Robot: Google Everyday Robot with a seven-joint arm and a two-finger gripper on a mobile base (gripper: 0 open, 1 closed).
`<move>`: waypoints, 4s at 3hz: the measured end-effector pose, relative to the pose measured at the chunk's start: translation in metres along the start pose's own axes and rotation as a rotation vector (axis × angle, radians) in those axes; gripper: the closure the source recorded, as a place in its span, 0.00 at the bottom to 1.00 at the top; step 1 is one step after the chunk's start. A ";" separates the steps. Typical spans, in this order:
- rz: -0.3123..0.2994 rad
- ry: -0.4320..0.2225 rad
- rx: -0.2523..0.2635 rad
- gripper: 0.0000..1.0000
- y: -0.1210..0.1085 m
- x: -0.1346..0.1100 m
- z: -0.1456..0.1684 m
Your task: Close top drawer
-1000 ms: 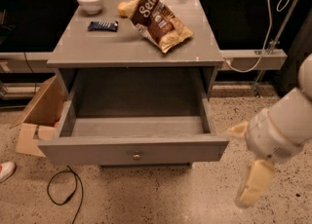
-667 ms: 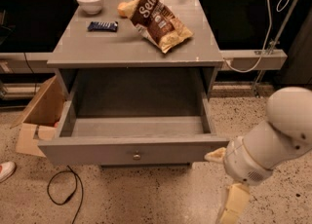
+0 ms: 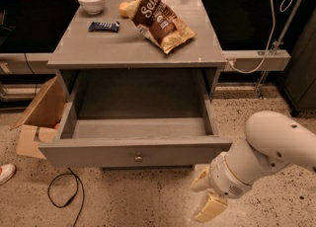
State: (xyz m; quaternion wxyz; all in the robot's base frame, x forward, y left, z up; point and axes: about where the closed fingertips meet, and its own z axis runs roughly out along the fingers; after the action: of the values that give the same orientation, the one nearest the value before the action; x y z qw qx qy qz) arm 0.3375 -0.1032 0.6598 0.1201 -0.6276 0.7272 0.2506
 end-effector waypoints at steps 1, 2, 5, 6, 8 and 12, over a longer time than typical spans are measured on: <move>0.000 0.001 -0.003 0.62 0.001 0.000 -0.001; -0.007 0.007 0.005 0.85 -0.002 0.000 0.001; -0.213 -0.054 0.258 1.00 -0.104 -0.023 0.010; -0.251 -0.097 0.307 1.00 -0.130 -0.036 0.016; -0.274 -0.146 0.356 1.00 -0.148 -0.050 0.017; -0.215 -0.199 0.451 1.00 -0.227 -0.059 0.008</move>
Offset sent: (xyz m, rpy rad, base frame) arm 0.0074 -0.0003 -0.0070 -0.0119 -0.0194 0.0031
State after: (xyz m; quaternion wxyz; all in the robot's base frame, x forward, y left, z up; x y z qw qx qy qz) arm 0.5685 -0.0684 0.6338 0.3536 -0.6309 0.6786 0.1284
